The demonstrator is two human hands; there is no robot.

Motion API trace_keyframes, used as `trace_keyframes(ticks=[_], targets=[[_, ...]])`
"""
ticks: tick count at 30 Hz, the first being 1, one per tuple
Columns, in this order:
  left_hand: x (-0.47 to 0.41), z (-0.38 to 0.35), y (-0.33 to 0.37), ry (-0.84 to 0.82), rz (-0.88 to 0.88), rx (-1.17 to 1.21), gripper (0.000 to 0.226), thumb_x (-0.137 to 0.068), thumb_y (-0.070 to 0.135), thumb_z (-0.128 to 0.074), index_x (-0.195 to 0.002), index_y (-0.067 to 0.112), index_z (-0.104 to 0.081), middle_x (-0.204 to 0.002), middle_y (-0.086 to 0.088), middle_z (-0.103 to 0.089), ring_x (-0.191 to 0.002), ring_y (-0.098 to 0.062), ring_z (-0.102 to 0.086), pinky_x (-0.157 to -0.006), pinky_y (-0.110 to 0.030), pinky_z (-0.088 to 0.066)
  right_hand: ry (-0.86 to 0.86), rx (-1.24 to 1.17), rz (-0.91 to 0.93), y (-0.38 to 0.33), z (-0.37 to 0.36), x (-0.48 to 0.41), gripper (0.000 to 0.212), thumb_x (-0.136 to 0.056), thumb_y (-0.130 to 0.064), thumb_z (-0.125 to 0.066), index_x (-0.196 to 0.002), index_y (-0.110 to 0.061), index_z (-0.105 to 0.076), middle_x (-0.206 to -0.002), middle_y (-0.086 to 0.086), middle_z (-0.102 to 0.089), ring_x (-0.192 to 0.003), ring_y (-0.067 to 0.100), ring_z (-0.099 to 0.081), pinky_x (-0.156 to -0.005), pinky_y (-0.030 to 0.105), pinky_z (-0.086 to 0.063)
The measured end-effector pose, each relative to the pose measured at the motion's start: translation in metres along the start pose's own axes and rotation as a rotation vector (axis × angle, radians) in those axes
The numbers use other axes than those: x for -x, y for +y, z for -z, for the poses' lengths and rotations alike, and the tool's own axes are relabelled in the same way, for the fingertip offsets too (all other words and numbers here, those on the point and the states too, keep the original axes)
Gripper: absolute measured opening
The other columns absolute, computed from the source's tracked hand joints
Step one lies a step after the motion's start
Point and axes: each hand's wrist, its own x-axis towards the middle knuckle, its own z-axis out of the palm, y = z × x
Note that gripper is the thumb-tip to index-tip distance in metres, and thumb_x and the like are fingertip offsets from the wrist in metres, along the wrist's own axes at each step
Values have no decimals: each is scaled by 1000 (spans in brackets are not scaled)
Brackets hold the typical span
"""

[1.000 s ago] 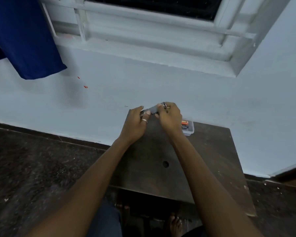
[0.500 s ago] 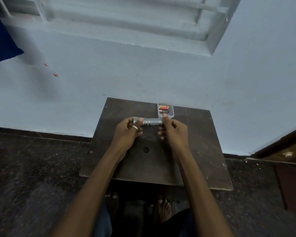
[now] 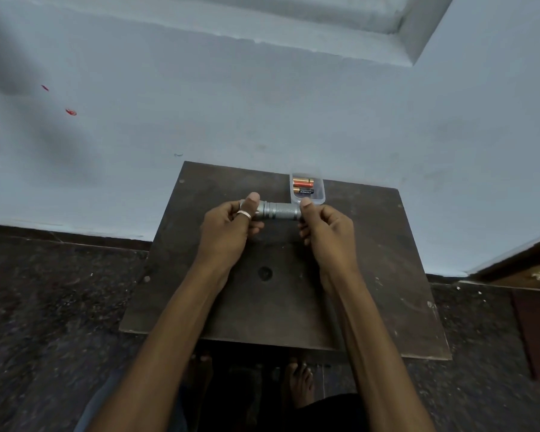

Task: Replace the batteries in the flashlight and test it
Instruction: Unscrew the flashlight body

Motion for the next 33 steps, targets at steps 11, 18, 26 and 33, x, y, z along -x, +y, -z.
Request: trace_keyframes(ticks=[11,18,26,33], targets=[[0,5,6,-21,67,60,33,-87,45,-70,-90,13,-76,-80,-1,-78,-77,-14,-75,-74,-25,-59,-199,-177,-40,-6,25,2,24,-92,-5,-70,-114,-12,-74,-101,5,-79,-94,13,-73,-83,22,-57],[3,4,9,-37,62,24,33,-89,45,-68,-92,13,-76,-81,-1,-78,-80,-15,-75,-75,-26,-59,-105,77,-24,-9,21,3,35,-99,-35,-62,-92,-3,-75,-73,9,-72,-65,12,-66,-64,23,-57],[4,6,10,-14,86,13,32,-90,44,-68,-92,13,-76,-80,0,-77,-78,-12,-74,-73,-23,-58,-189,-50,-17,-17,25,4,24,-90,6,-68,-107,-10,-73,-97,3,-76,-88,9,-70,-83,21,-57],[7,4,15,-29,92,44,32,-92,40,-67,-94,9,-75,-85,-5,-77,-76,-12,-73,-69,-20,-57,-178,-46,-94,-20,25,5,24,-99,-29,-63,-98,-8,-74,-83,5,-75,-74,9,-71,-70,20,-59]])
